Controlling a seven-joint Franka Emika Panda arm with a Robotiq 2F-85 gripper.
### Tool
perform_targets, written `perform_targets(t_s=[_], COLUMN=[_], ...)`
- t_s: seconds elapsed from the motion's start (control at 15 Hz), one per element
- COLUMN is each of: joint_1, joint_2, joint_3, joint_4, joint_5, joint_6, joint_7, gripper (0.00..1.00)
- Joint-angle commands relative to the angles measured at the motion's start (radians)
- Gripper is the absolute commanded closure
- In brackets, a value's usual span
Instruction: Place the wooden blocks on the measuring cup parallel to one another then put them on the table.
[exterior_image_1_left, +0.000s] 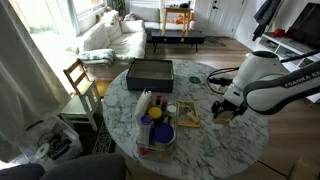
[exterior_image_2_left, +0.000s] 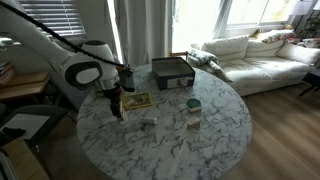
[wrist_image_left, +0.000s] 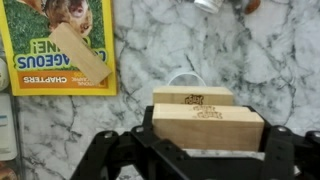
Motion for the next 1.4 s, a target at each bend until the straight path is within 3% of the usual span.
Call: perform_targets(t_s=[0.0,1.33], joint_1=[0.001,0.000], joint_2=[0.013,0.042], joint_3=[-0.005,-0.004], joint_4=[0.011,0.029], joint_5=[-0.007,-0.013], joint_6=[-0.013,0.003], joint_7=[-0.028,-0.012], gripper=[0.40,0.39])
